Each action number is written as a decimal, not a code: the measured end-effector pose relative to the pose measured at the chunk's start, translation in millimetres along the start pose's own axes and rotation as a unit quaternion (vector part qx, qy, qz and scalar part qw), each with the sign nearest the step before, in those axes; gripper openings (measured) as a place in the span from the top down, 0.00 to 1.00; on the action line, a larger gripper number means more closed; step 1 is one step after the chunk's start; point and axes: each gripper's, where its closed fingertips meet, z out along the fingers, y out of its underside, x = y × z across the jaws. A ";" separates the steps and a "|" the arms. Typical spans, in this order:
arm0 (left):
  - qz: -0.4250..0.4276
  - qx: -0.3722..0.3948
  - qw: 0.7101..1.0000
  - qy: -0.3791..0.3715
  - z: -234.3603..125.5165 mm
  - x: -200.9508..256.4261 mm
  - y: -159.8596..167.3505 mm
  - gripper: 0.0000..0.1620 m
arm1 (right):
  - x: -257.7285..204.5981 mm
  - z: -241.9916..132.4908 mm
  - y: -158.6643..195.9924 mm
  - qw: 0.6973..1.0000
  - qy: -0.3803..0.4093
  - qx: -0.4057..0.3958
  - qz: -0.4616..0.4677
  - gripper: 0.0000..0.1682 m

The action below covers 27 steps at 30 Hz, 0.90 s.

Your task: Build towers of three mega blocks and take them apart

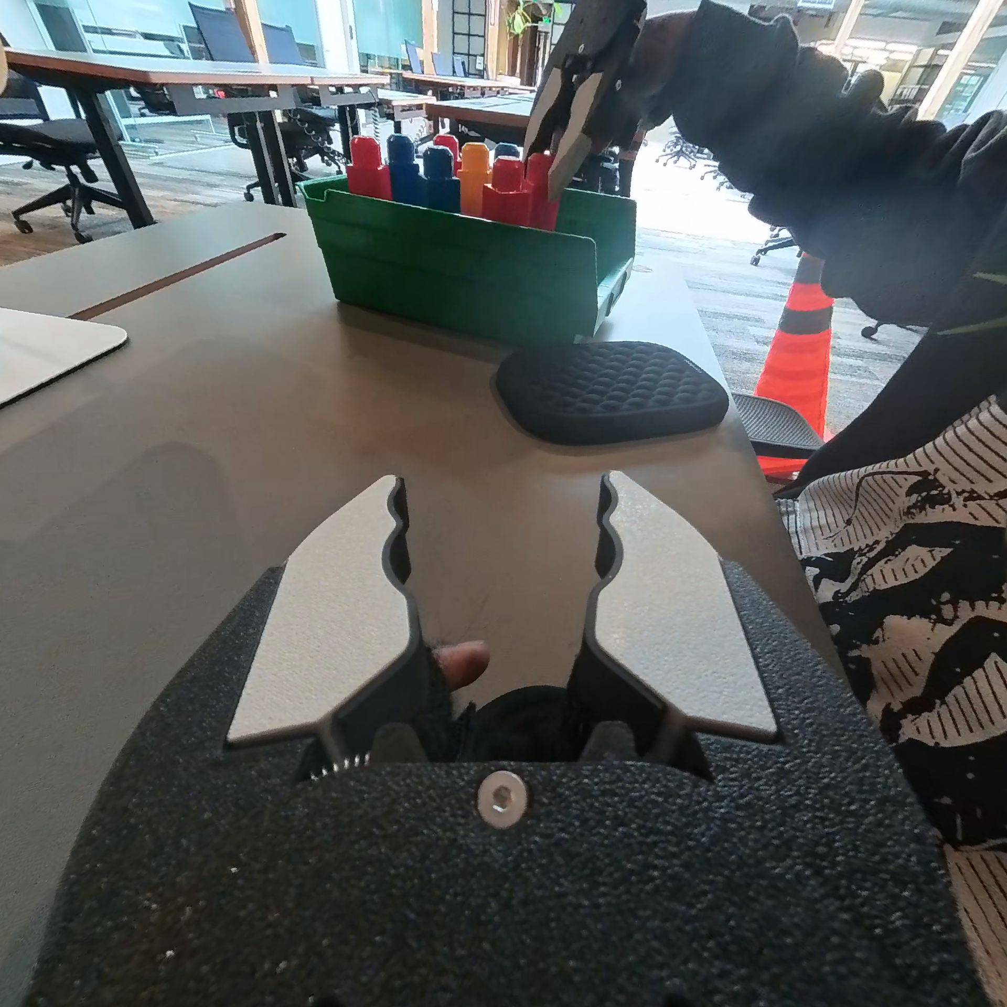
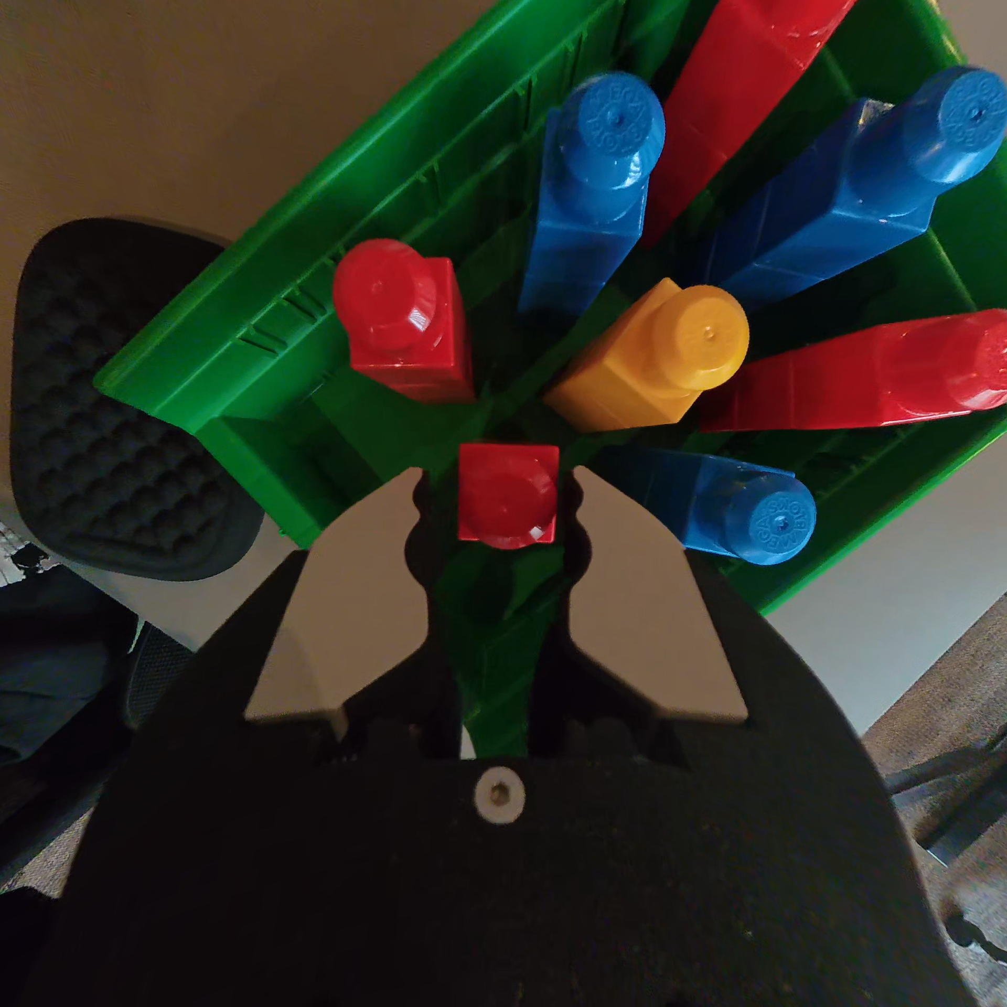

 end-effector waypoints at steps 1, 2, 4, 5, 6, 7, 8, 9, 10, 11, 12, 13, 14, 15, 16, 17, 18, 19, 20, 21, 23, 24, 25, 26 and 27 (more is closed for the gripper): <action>0.000 0.000 1.000 0.000 0.0 0.1 0.0 0.59 | -0.3 -0.5 -0.2 1.000 0.000 0.001 0.000 0.71; 0.000 0.000 1.000 0.000 0.1 0.0 0.0 0.59 | -0.1 -1.5 -0.7 1.000 0.003 0.003 0.001 0.70; 0.000 -0.001 1.000 0.001 0.3 0.2 0.2 0.59 | 0.4 -4.8 -0.7 1.000 0.009 0.005 0.000 0.69; 0.000 -0.002 1.000 0.001 0.4 0.2 0.4 0.59 | 0.4 -7.0 -1.0 1.000 0.012 0.007 0.000 0.69; 0.001 -0.003 1.000 0.001 0.6 0.3 0.6 0.59 | 1.2 -9.9 -0.9 1.000 0.017 0.009 0.001 0.68; 0.001 -0.004 1.000 0.001 0.8 0.3 0.8 0.59 | 1.5 -13.4 -1.1 1.000 0.023 0.012 0.001 0.68; 0.002 -0.005 1.000 0.002 1.0 0.5 1.1 0.59 | 2.0 -17.6 -1.9 0.999 0.030 0.018 0.002 0.67; 0.002 -0.005 1.000 0.002 1.1 0.6 1.3 0.59 | 2.4 -22.4 -3.1 0.999 0.038 0.026 0.003 0.67; 0.002 -0.006 1.000 0.002 1.2 0.6 1.3 0.59 | 2.7 -27.7 -4.8 0.998 0.046 0.036 0.004 0.67; 0.002 -0.006 1.000 0.002 1.2 0.7 1.3 0.59 | 3.6 -33.3 -6.0 0.997 0.058 0.046 0.006 0.66; 0.003 -0.006 1.000 0.002 1.3 0.9 1.3 0.59 | 5.0 -39.4 -7.3 0.996 0.074 0.056 0.010 0.66; 0.004 -0.007 1.000 0.002 1.4 0.9 1.5 0.59 | 5.6 -45.6 -8.1 0.994 0.088 0.068 0.012 0.65; 0.004 -0.008 1.000 0.002 1.7 0.9 1.8 0.59 | 5.2 -51.6 -8.6 0.992 0.099 0.081 0.013 0.65; 0.003 -0.009 1.000 0.002 1.9 0.8 2.0 0.59 | 5.0 -57.2 -8.5 0.989 0.110 0.093 0.016 0.64; 0.003 -0.010 1.000 0.002 2.0 0.7 2.0 0.59 | 5.3 -62.7 -7.0 0.987 0.121 0.104 0.020 0.64; 0.004 -0.010 1.000 0.002 2.0 0.7 2.1 0.59 | 5.8 -68.1 -4.8 0.985 0.131 0.113 0.026 0.64; 0.004 -0.011 1.000 0.002 2.1 0.7 2.2 0.59 | 6.6 -73.4 -2.3 0.982 0.141 0.122 0.032 0.64; 0.004 -0.012 1.000 0.002 2.3 0.7 2.5 0.59 | 8.2 -78.8 0.5 0.979 0.153 0.133 0.038 0.64; 0.004 -0.013 1.000 0.002 2.5 0.7 2.6 0.59 | 10.9 -84.3 3.5 0.974 0.167 0.145 0.046 0.63; 0.004 -0.013 1.000 0.002 2.6 0.7 2.8 0.59 | 14.4 -89.6 7.1 0.969 0.182 0.158 0.055 0.63; 0.006 -0.015 1.000 0.002 2.9 1.0 3.1 0.59 | 20.9 -96.1 17.1 0.960 0.204 0.178 0.072 0.62; 0.008 -0.016 1.000 0.001 3.0 1.2 3.2 0.59 | 24.0 -97.2 23.8 0.956 0.211 0.184 0.083 0.62; 0.010 -0.016 1.000 0.001 3.0 1.5 3.1 0.58 | 27.1 -96.8 30.9 0.953 0.217 0.188 0.096 0.61; 0.011 -0.015 1.000 0.001 3.0 1.8 2.9 0.58 | 28.7 -94.5 37.4 0.951 0.218 0.192 0.107 0.61; 0.011 -0.014 1.000 0.001 2.8 1.6 2.7 0.58 | 29.1 -91.0 42.6 0.950 0.214 0.196 0.115 0.61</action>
